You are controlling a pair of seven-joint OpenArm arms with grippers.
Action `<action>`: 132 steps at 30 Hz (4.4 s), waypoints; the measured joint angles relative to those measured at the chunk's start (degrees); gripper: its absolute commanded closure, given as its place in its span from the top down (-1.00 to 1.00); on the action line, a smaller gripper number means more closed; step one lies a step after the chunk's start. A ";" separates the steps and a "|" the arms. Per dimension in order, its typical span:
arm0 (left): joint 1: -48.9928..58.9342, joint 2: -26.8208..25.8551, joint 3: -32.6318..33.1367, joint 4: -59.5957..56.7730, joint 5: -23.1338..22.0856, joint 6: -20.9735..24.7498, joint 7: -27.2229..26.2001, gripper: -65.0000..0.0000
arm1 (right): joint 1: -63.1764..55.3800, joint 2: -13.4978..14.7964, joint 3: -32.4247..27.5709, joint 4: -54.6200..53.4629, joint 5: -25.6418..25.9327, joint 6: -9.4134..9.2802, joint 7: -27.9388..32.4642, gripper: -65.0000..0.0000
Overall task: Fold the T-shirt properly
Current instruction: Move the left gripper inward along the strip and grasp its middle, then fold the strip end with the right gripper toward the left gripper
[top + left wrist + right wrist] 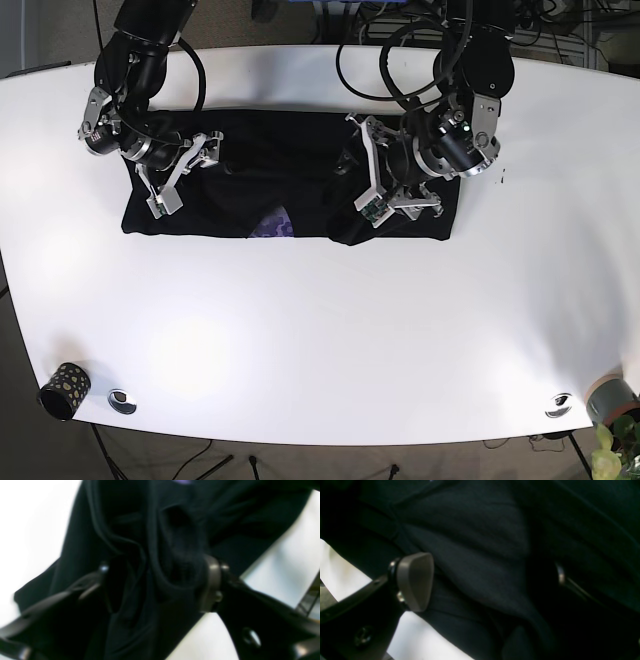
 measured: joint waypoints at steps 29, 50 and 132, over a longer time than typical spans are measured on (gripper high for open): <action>1.14 -0.92 -22.49 -0.17 -0.04 -6.60 -0.07 -1.00 | 2.56 -2.23 9.97 12.00 -3.63 -1.09 -9.51 0.75; 0.15 -1.01 -26.47 -15.21 -1.79 -6.60 -7.04 -1.00 | 13.51 8.96 27.10 -15.23 -2.51 -1.05 -12.87 0.75; -7.76 5.07 -4.33 -33.66 -3.58 -6.82 -16.83 -0.99 | 8.57 -8.98 -13.00 16.70 -10.34 -1.07 -5.88 -0.72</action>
